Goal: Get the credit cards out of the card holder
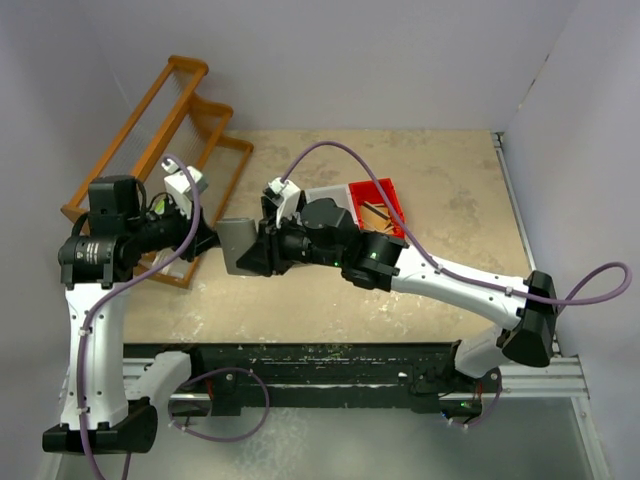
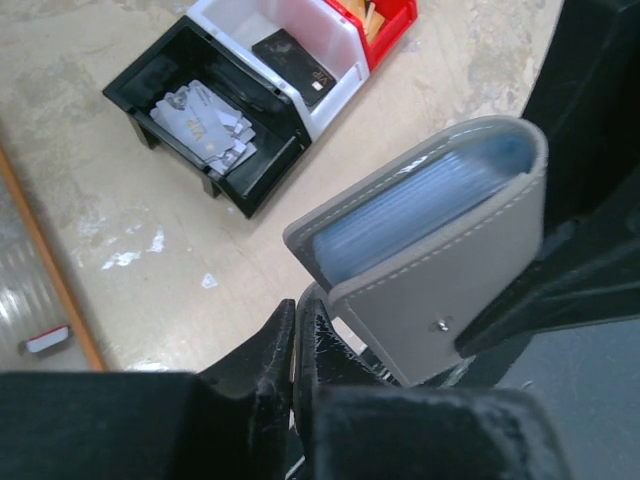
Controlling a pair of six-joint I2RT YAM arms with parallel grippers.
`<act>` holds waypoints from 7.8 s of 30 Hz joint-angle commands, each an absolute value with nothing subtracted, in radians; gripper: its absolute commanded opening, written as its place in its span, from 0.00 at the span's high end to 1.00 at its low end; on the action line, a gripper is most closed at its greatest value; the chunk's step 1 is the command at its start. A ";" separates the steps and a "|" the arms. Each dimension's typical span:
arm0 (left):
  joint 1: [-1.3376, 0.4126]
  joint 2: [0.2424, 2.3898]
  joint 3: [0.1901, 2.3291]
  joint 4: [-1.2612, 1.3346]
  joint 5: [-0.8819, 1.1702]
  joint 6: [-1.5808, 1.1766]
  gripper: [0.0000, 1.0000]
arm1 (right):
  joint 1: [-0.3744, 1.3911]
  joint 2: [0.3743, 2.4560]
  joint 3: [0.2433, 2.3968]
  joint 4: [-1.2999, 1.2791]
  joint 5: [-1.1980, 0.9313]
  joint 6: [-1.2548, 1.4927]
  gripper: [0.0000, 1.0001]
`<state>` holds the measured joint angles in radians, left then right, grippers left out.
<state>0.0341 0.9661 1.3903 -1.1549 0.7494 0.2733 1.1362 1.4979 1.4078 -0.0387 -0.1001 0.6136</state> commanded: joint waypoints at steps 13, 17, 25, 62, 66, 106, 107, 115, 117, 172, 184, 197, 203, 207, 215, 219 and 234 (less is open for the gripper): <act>0.037 0.953 1.439 -1.224 0.866 0.329 1.00 | 1.061 1.370 1.276 0.241 -0.217 0.702 0.96; 0.037 0.953 1.446 -1.245 0.908 0.344 1.00 | 1.046 1.359 1.244 0.280 -0.235 0.724 0.93; 0.037 0.974 1.460 -1.294 0.969 0.382 0.50 | 1.041 1.358 1.244 0.296 -0.260 0.720 0.96; 0.037 1.010 1.575 -1.203 0.844 0.329 1.00 | 0.928 1.336 1.119 0.337 -0.472 0.672 0.09; 0.037 1.019 1.592 -1.237 0.861 0.337 1.00 | 0.931 1.353 1.180 0.252 -0.411 0.541 0.06; 0.037 1.036 1.663 -1.287 0.914 0.241 1.00 | 1.444 1.411 1.277 0.276 0.657 0.148 1.00; 0.037 1.037 1.662 -1.288 0.917 0.242 1.00 | 1.440 1.396 1.267 0.268 0.632 0.156 1.00; 0.037 1.042 1.652 -1.331 0.987 0.366 0.18 | 1.160 1.263 1.191 0.195 -0.010 0.364 1.00; 0.037 1.034 1.632 -1.343 1.001 0.402 0.08 | 1.077 1.236 1.163 0.211 -0.198 0.399 1.00; 0.037 0.967 1.307 -0.605 1.455 -0.544 1.00 | 1.008 1.122 0.853 0.624 -0.607 0.716 0.36; 0.037 0.967 1.335 -0.618 1.470 -0.575 1.00 | 1.063 1.052 0.842 0.536 -0.366 0.613 0.61; 0.037 0.970 1.344 -0.598 1.486 -0.606 1.00 | 1.090 1.026 0.830 0.529 -0.266 0.554 0.68; 0.037 0.966 1.346 -0.578 1.497 -0.635 1.00 | 1.103 1.039 0.848 0.507 -0.201 0.529 0.63; 0.037 0.963 1.343 -0.571 1.502 -0.645 1.00 | 1.113 1.032 0.851 0.507 -0.123 0.520 0.56; 0.037 0.968 1.363 -0.541 1.512 -0.671 1.00 | 1.118 1.018 0.845 0.518 -0.236 0.494 0.44; 0.037 0.976 1.373 -0.539 1.510 -0.673 1.00 | 1.118 0.988 0.823 0.508 -0.276 0.500 0.51; 0.037 0.964 1.372 -0.503 1.495 -0.720 1.00 | 1.119 1.001 0.857 0.463 -0.178 0.507 0.74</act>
